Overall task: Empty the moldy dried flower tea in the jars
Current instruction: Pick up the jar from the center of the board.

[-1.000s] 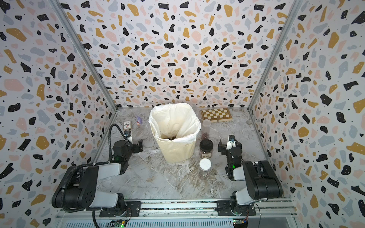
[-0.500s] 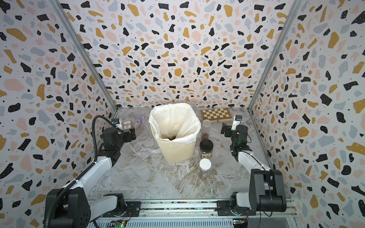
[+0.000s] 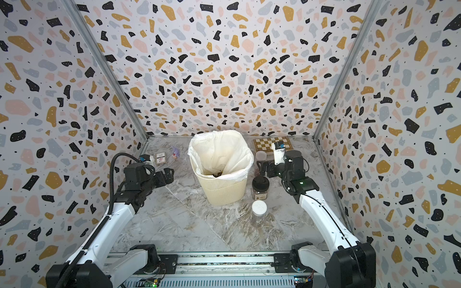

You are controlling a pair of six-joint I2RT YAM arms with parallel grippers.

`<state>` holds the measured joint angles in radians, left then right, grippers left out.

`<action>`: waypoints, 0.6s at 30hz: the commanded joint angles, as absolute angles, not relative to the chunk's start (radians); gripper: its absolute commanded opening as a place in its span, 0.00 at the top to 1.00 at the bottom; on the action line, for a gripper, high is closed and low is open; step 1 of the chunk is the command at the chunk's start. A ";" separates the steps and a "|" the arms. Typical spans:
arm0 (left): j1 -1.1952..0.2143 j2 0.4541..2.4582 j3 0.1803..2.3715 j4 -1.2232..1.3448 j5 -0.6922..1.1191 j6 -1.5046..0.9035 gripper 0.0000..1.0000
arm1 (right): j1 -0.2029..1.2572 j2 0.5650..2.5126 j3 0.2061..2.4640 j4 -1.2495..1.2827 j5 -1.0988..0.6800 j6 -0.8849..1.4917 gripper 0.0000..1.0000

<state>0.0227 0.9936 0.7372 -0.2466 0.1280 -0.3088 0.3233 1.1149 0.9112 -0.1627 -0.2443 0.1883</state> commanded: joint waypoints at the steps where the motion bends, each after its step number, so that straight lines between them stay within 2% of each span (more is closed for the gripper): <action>1: 0.018 0.932 0.715 -0.326 0.163 -0.355 0.01 | 0.429 1.059 0.913 -0.346 -0.187 0.238 0.00; 8: -0.005 0.883 0.636 -0.288 0.189 -0.428 0.01 | 0.631 0.965 0.899 -0.542 -0.030 0.349 0.00; 18: -0.050 0.881 0.579 -0.248 0.198 -0.469 0.01 | 0.757 0.887 0.852 -0.708 0.036 0.457 0.00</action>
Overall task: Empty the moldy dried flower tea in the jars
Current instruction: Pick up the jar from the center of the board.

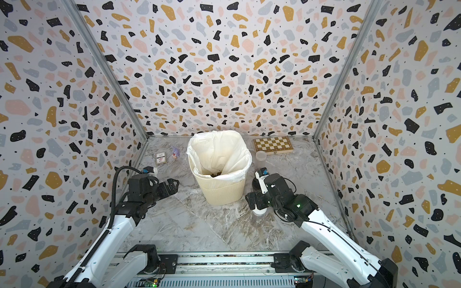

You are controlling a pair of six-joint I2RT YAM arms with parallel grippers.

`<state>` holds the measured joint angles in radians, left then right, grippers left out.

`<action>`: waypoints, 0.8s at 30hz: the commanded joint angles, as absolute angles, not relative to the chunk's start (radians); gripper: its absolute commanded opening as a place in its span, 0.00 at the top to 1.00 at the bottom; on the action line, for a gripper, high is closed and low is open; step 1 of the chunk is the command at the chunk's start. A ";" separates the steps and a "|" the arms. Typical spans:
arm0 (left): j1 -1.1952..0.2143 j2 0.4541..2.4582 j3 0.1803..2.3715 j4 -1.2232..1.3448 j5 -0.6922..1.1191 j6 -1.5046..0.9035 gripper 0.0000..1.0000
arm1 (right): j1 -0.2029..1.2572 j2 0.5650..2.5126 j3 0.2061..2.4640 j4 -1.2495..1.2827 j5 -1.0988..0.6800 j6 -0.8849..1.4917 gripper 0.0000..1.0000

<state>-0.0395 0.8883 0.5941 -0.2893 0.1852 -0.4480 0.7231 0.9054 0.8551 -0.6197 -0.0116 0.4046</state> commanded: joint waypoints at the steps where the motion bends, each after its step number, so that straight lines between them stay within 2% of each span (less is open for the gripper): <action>1: -0.052 0.884 0.574 -0.244 0.199 -0.472 0.01 | 0.769 0.890 0.849 -0.714 0.038 0.462 0.00; 9: -0.063 0.894 0.558 -0.232 0.193 -0.479 0.01 | 0.855 0.921 0.829 -0.801 0.129 0.528 0.03; 12: -0.064 0.905 0.551 -0.224 0.197 -0.484 0.01 | 0.877 0.932 0.830 -0.808 0.141 0.535 0.08; 19: -0.067 0.916 0.532 -0.201 0.208 -0.492 0.00 | 0.885 0.937 0.818 -0.802 0.147 0.546 0.26; 24: -0.070 0.922 0.524 -0.189 0.231 -0.494 0.01 | 0.884 0.933 0.815 -0.791 0.150 0.543 0.31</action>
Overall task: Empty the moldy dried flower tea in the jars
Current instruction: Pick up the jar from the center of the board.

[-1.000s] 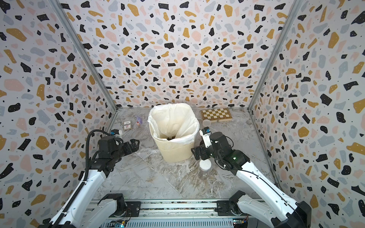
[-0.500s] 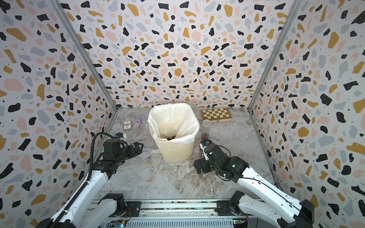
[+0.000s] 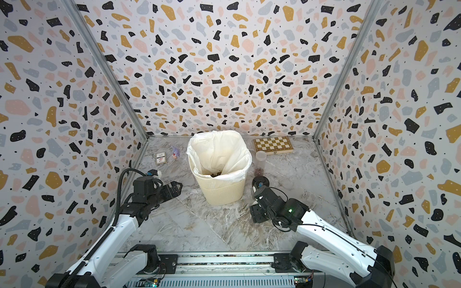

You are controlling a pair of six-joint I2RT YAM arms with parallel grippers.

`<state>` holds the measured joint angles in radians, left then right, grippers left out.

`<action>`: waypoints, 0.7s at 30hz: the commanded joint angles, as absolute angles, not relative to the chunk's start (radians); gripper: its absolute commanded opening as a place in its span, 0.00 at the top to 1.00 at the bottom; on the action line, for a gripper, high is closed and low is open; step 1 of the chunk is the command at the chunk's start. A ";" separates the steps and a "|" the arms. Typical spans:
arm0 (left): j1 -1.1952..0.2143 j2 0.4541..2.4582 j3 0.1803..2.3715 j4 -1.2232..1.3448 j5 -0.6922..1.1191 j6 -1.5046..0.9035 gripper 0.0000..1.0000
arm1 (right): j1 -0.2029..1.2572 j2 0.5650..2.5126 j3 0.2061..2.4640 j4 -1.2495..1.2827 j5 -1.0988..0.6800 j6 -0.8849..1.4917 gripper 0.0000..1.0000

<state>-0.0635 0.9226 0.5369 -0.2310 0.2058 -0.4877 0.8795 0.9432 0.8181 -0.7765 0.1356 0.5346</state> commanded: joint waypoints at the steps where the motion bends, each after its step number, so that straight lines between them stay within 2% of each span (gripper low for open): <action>1: -0.072 0.922 0.525 -0.189 0.238 -0.494 0.01 | 0.884 0.932 0.815 -0.789 0.150 0.543 0.35; 6: -0.083 0.915 0.545 -0.213 0.285 -0.477 0.01 | 0.881 0.918 0.816 -0.740 0.117 0.512 0.36; 11: -0.123 0.892 0.595 -0.296 0.340 -0.440 0.01 | 0.848 0.913 0.832 -0.655 0.007 0.449 0.37; 21: -0.173 0.787 0.613 -0.361 0.606 -0.473 0.01 | 0.615 0.914 0.804 -0.423 -0.442 0.320 0.37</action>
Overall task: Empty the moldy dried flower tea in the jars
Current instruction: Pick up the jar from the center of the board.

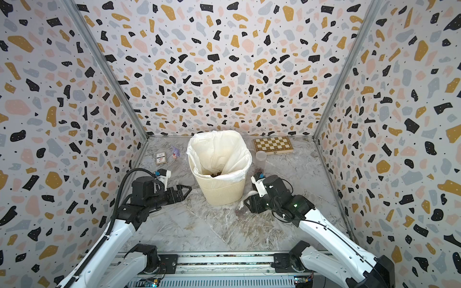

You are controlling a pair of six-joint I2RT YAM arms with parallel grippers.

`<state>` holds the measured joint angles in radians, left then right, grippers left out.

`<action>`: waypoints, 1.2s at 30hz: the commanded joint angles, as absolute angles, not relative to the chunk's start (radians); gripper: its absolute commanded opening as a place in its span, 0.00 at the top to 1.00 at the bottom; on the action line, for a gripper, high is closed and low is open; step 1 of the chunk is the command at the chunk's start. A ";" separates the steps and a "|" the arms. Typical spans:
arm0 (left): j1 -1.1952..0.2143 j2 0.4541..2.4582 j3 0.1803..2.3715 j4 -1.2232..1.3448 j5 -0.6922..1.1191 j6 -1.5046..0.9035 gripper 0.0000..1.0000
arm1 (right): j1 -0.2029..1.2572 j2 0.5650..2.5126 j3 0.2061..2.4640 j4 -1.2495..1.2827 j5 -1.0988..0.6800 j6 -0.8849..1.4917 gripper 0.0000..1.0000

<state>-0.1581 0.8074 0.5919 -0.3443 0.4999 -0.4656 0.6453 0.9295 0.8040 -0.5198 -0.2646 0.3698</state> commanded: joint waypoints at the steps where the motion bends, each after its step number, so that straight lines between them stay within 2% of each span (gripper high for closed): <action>1: -0.174 0.782 0.616 -0.364 0.649 -0.478 0.01 | 0.606 0.919 0.804 -0.413 -0.470 0.315 0.37; 9: -0.227 0.727 0.592 -0.253 0.944 -0.412 0.00 | 0.584 0.953 0.756 -0.278 -0.631 0.332 0.37; 12: -0.267 0.732 0.608 -0.265 0.992 -0.315 0.00 | 0.584 0.968 0.745 -0.243 -0.681 0.330 0.37; 23: -0.504 0.893 0.658 -0.163 1.043 -0.085 0.01 | 0.581 1.014 0.746 -0.160 -0.842 0.334 0.37; 31: -0.604 0.993 0.662 -0.030 1.027 -0.047 0.00 | 0.590 1.027 0.730 -0.066 -0.927 0.379 0.37; 36: -0.641 1.008 0.637 0.035 0.992 -0.071 0.00 | 0.642 1.023 0.742 -0.047 -0.915 0.382 0.37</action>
<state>-0.6189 1.0119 0.6369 -0.0559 0.9943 -0.0879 0.6132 1.0313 0.7334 -0.1200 -0.8825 0.3702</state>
